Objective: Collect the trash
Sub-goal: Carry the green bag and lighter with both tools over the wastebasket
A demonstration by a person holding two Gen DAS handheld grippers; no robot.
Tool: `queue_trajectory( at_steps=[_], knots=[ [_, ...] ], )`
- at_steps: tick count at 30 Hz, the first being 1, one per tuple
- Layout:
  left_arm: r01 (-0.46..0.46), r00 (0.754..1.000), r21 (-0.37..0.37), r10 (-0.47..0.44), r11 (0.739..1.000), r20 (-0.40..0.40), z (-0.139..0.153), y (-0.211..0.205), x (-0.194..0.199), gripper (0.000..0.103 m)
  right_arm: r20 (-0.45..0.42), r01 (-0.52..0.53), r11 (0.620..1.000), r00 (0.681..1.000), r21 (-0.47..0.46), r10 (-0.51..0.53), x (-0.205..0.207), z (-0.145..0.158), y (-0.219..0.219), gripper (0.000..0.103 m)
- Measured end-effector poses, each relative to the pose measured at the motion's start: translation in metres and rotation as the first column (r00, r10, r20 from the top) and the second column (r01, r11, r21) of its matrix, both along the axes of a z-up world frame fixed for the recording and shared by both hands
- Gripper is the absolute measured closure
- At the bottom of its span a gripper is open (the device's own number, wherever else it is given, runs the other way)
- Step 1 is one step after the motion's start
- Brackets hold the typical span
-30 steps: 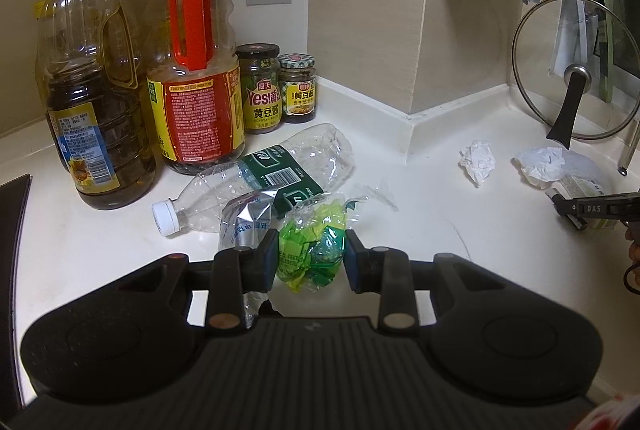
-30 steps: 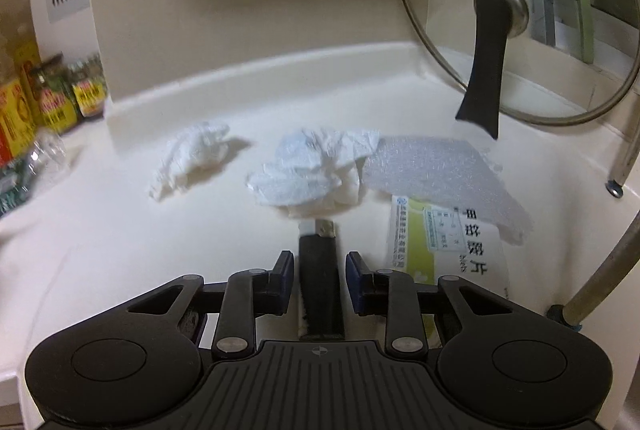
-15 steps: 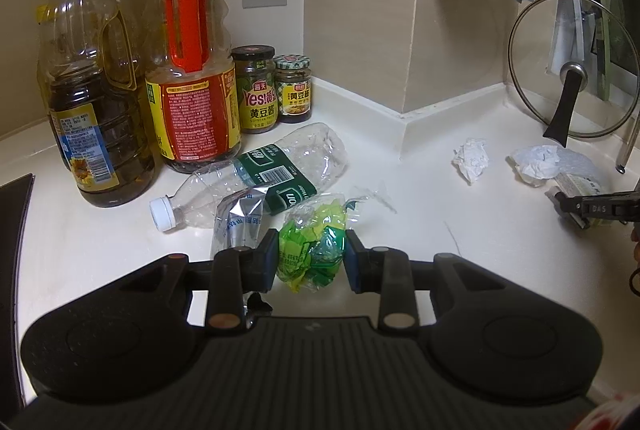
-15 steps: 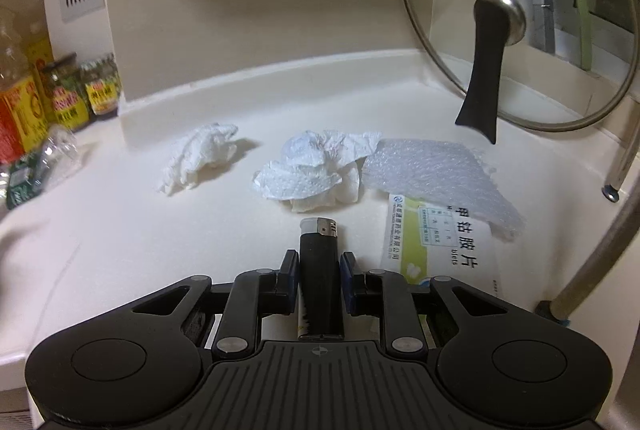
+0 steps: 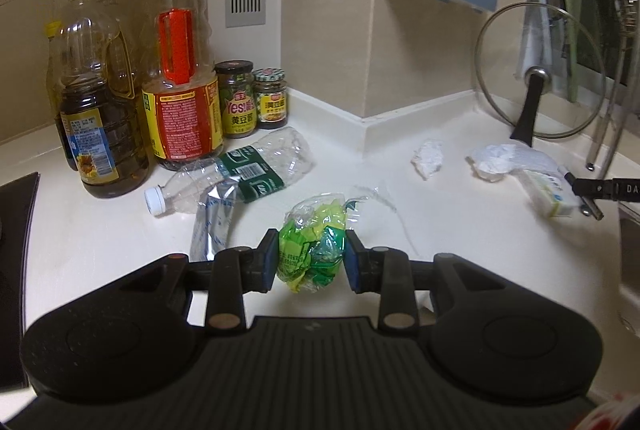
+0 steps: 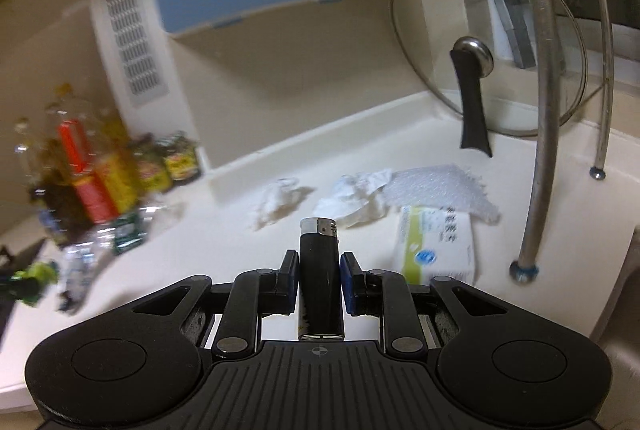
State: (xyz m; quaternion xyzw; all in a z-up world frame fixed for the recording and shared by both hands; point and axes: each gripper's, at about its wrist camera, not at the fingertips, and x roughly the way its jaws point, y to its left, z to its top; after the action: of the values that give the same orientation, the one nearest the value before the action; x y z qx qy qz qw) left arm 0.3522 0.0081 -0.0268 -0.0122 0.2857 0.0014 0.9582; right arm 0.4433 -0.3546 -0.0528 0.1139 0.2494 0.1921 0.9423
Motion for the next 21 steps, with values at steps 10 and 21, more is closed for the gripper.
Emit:
queue_trajectory(
  at_steps=[10, 21],
  knots=[
    [-0.002, 1.000, -0.058, 0.002, 0.998, -0.010, 0.001, -0.026, -0.077, 0.073, -0.035, -0.185, 0.977, 0.981, 0.108, 0.189, -0.085, -0.001, 0.018, 0.081],
    [-0.089, 0.987, -0.083, 0.077, 0.993, -0.140, -0.041, -0.023, -0.142, 0.073, -0.135, -0.382, 0.917, 0.909, 0.112, 0.395, -0.147, -0.035, 0.070, 0.081]
  ],
)
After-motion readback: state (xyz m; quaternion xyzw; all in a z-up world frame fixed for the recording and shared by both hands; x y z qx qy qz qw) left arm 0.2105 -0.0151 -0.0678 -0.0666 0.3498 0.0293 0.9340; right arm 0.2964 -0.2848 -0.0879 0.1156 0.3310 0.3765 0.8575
